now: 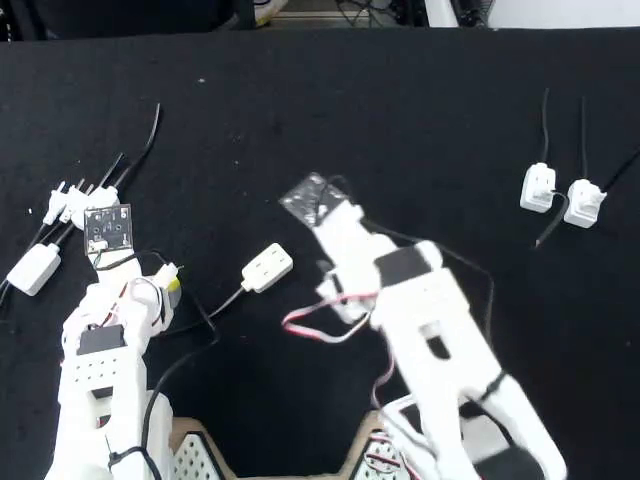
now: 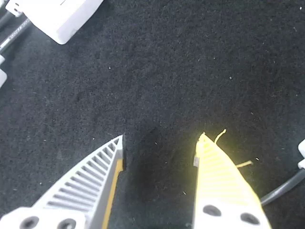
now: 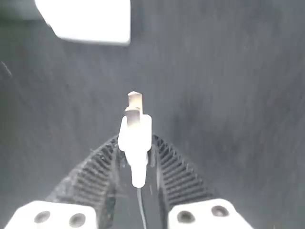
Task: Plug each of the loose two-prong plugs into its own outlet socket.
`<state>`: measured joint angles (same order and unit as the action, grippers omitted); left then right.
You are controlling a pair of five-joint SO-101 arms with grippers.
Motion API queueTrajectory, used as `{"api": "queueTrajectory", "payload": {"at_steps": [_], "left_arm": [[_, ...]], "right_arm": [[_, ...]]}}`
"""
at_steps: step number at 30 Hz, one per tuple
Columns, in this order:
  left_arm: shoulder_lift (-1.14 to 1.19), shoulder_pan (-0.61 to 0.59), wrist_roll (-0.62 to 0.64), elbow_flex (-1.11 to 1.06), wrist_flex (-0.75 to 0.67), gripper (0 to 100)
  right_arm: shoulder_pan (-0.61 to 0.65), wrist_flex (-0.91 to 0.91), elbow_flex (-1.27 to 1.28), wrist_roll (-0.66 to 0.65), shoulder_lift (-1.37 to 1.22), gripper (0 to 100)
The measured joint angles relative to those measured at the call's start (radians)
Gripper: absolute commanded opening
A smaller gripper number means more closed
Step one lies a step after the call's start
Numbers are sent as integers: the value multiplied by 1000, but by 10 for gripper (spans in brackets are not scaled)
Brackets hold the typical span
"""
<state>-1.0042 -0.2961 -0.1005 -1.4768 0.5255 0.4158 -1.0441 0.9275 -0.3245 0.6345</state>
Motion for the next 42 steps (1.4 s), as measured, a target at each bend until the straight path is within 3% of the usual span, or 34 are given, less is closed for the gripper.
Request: {"api": "queueTrajectory", "payload": {"at_steps": [4,10,19,27,34,42], "left_arm": [[0,0,0,0,0,242],[0,0,0,0,0,244],[0,2,0,15,-31,243],[0,199,0,132,-31,242],[0,279,71,158,-44,242],[0,345,89,180,-166,242]], "right_arm": [[95,244,118,89,26,11],[112,491,253,210,29,12],[120,517,288,247,29,11],[120,522,288,247,29,11],[196,523,288,247,29,11],[213,657,364,247,29,11]]}}
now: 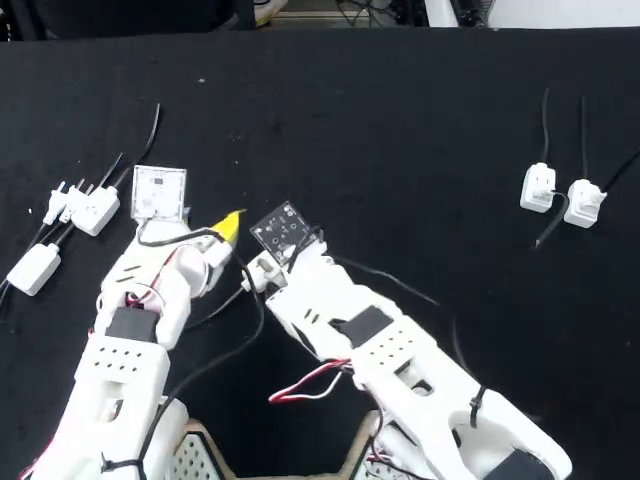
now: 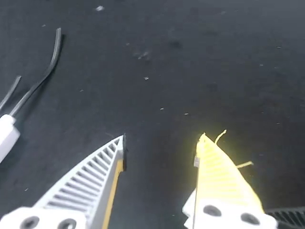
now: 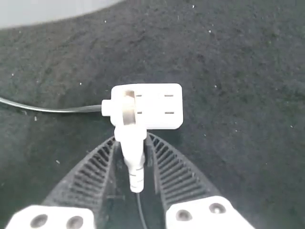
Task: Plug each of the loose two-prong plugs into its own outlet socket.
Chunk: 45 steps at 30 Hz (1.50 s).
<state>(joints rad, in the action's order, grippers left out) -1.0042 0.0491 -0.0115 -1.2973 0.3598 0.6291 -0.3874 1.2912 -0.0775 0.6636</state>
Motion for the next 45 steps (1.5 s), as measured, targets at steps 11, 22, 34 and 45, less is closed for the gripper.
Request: {"api": "queueTrajectory", "payload": {"at_steps": [11,22,34,45], "left_arm": [[0,9,40,-37,-210,242],[0,8,229,-91,-213,242],[0,8,236,-118,-192,244],[-201,8,236,-135,-12,245]], "right_arm": [[3,64,5,0,0,14],[3,101,38,0,0,12],[74,236,103,0,0,12],[75,239,103,0,0,12]]}}
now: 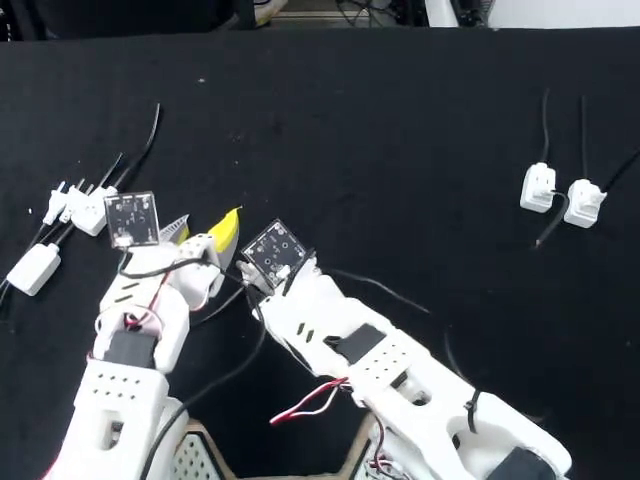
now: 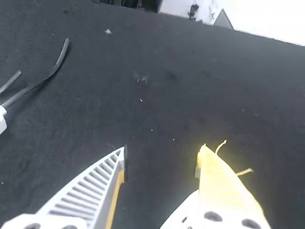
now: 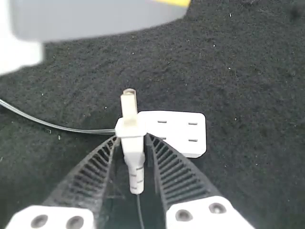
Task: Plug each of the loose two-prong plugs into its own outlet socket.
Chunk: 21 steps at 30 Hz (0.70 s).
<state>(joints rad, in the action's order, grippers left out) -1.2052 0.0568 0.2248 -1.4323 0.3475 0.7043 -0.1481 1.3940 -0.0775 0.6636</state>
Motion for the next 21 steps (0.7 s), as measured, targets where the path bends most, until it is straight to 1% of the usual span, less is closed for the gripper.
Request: {"api": "queueTrajectory", "payload": {"at_steps": [4,9,16,18,21], "left_arm": [[-101,12,-3,-92,-3,243],[-163,115,-155,-173,-41,242],[-169,104,-164,-175,-43,245],[-169,104,-164,-175,-43,245],[-169,106,-163,-175,-43,245]], "right_arm": [[0,0,0,0,0,11],[0,0,0,0,0,11],[0,0,0,0,0,11],[0,-2,2,0,29,11],[2,-54,2,0,106,11]]}}
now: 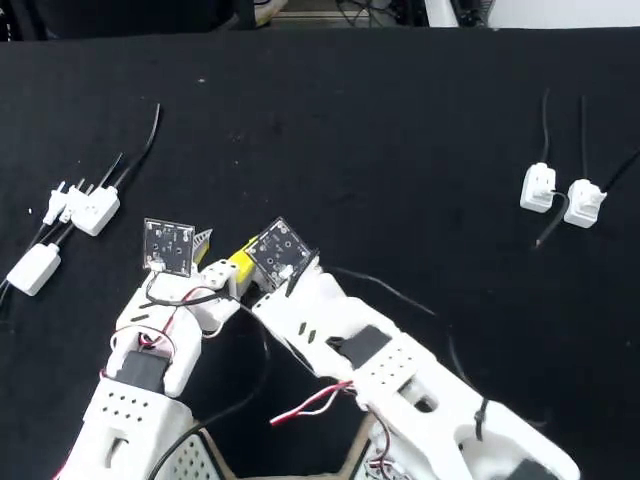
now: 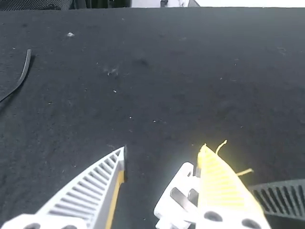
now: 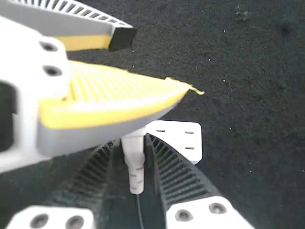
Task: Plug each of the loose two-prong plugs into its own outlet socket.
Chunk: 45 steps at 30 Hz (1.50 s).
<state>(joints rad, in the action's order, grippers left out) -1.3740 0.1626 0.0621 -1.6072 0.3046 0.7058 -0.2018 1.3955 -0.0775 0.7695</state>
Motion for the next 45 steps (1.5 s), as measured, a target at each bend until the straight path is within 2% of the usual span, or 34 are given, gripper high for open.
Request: {"api": "queueTrajectory", "payload": {"at_steps": [4,19,45], "left_arm": [[-2,3,3,0,0,245],[-9,3,3,0,0,243],[-11,6,5,-11,-17,242]], "right_arm": [[2,-86,20,0,127,11],[2,-104,198,-2,483,11],[3,-106,215,69,517,11]]}}
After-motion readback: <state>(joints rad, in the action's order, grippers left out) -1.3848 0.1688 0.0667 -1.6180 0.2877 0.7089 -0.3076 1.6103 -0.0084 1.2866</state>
